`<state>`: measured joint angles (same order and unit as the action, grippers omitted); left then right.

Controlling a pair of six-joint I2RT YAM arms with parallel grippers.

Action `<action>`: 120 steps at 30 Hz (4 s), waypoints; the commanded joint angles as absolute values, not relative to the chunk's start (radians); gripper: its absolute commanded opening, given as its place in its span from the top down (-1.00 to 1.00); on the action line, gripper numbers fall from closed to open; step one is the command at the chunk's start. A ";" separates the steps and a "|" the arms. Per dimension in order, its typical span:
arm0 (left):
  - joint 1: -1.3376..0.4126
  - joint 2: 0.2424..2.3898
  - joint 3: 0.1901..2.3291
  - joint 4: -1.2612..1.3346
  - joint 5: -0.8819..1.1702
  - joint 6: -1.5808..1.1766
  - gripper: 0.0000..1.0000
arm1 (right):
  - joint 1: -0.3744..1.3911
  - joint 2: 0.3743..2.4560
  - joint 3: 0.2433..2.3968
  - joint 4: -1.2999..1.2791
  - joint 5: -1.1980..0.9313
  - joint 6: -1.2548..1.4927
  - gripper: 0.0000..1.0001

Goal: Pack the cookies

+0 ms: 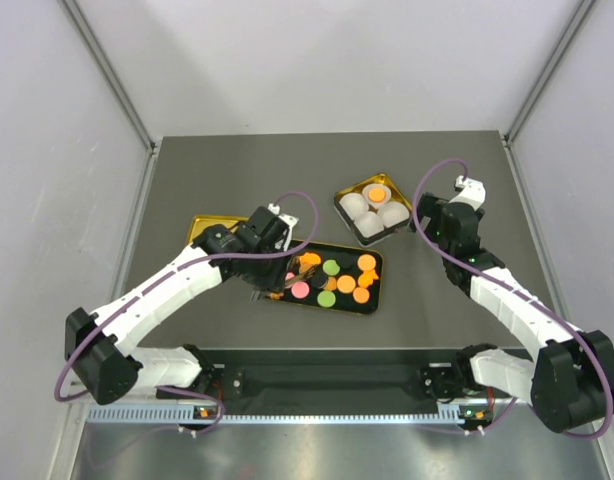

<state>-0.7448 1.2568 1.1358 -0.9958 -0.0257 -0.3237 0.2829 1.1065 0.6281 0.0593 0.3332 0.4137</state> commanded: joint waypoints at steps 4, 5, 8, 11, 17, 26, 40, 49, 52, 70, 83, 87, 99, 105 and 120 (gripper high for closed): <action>-0.738 1.255 1.120 -0.966 -0.028 -0.327 0.05 | 0.271 1.100 0.640 0.095 0.322 0.422 -0.99; -0.739 1.255 1.118 -0.963 -0.026 -0.327 0.06 | 0.272 1.101 0.640 0.095 0.322 0.420 -0.99; -0.739 1.256 1.115 -0.960 -0.020 -0.325 0.07 | 0.271 1.100 0.640 0.095 0.321 0.420 -1.00; -0.738 1.256 1.120 -0.960 -0.020 -0.324 0.11 | 0.272 1.103 0.640 0.095 0.322 0.422 -1.00; -0.738 1.258 1.138 -0.976 -0.025 -0.319 0.26 | 0.272 1.103 0.640 0.095 0.321 0.420 -0.99; -0.739 1.238 1.236 -1.054 -0.067 -0.311 0.34 | 0.272 1.101 0.640 0.095 0.319 0.422 -0.99; -0.738 1.272 1.339 -0.944 -0.034 -0.310 0.41 | 0.272 1.098 0.640 0.098 0.318 0.425 -0.99; -0.739 1.482 1.512 -0.756 -0.005 -0.310 0.45 | 0.268 1.085 0.634 0.097 0.327 0.423 -1.00; -0.739 1.569 1.595 -0.710 0.047 -0.304 0.44 | 0.265 1.083 0.634 0.097 0.328 0.423 -1.00; -0.741 1.994 1.870 -0.546 0.210 -0.307 0.48 | 0.256 1.052 0.624 0.089 0.351 0.429 -0.99; -0.739 2.000 1.867 -0.558 0.187 -0.302 0.35 | 0.256 1.052 0.624 0.091 0.345 0.430 -1.00; -0.741 1.996 1.870 -0.572 0.176 -0.296 0.31 | 0.256 1.052 0.624 0.089 0.344 0.430 -1.00; -0.741 1.990 1.878 -0.586 0.175 -0.293 0.16 | 0.256 1.052 0.624 0.091 0.341 0.430 -1.00; -0.741 1.990 1.879 -0.597 0.173 -0.290 0.13 | 0.255 1.054 0.626 0.091 0.339 0.428 -1.00; -0.741 1.985 1.859 -0.588 0.195 -0.282 0.06 | 0.255 1.051 0.624 0.091 0.337 0.428 -1.00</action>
